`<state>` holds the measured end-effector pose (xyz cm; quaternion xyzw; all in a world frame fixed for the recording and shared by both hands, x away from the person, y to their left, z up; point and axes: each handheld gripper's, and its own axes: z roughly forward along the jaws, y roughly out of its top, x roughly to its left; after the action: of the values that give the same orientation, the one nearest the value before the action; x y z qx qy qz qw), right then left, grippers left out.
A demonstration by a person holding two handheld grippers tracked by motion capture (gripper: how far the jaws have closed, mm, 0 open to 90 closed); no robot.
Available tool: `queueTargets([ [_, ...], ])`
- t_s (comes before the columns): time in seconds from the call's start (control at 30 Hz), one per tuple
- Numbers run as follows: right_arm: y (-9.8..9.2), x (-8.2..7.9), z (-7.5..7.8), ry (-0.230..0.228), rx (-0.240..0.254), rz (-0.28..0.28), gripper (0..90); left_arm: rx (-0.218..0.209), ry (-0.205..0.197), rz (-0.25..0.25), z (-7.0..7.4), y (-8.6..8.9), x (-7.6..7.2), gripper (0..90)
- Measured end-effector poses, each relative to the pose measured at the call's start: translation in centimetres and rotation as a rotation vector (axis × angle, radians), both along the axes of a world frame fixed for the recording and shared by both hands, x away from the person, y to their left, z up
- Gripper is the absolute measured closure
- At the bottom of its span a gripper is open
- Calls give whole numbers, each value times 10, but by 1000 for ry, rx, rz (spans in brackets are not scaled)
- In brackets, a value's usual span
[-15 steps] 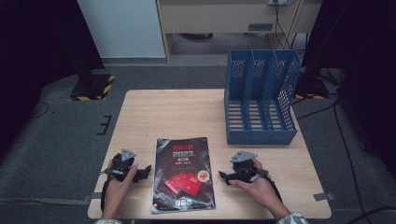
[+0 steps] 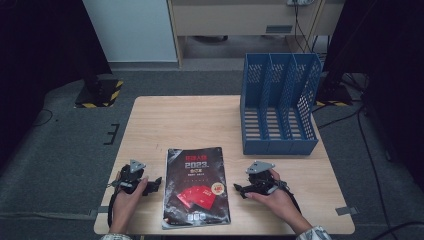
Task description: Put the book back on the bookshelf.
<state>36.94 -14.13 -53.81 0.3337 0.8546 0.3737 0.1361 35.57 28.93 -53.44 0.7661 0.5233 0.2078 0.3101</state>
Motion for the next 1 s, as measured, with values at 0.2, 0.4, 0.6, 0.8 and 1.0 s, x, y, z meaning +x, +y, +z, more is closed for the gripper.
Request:
queueTargets([
  [0.2, 0, -1, 0, 0, 0, -5, 153, -37, -10, 21, 8, -2, -6, 48],
  [0.4, 0, -2, 2, 2, 2, -7, 266, -112, -59, 6, 24, -13, -17, 68],
  [0.6, 5, -8, 14, -27, 58, 42, 437, -143, -60, -12, 33, -30, -25, 134],
  [0.8, 14, -16, 22, -43, 104, 90, 447, -131, -52, -21, 36, -44, -31, 183],
  [1.0, 39, -26, 21, -31, 107, 139, 324, -99, -44, -32, 32, -55, -29, 203],
])
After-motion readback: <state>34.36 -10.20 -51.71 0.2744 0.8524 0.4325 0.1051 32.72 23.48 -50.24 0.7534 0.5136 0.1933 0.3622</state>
